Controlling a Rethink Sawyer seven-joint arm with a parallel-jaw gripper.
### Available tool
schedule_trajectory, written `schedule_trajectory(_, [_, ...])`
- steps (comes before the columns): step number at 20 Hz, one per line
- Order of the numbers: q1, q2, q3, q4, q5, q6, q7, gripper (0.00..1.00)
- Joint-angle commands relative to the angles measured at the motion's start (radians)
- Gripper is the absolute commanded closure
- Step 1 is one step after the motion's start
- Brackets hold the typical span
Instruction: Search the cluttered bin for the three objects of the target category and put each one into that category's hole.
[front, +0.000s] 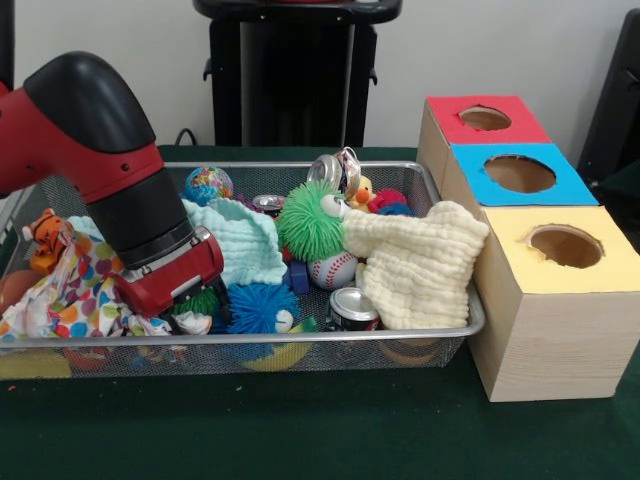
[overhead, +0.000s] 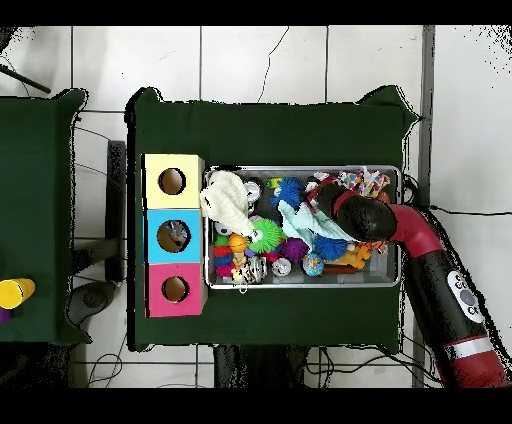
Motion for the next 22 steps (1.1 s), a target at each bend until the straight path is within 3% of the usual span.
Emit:
schedule_trajectory(1, [0.002, 0.055, -0.135, -0.101, -0.128, -0.029, -0.271, 0.00])
schedule_trajectory(6, [0.027, 0.034, -0.154, -0.104, -0.162, -0.052, -0.236, 0.00])
schedule_trajectory(22, [0.011, 0.066, -0.152, -0.108, -0.160, -0.081, -0.244, 0.00])
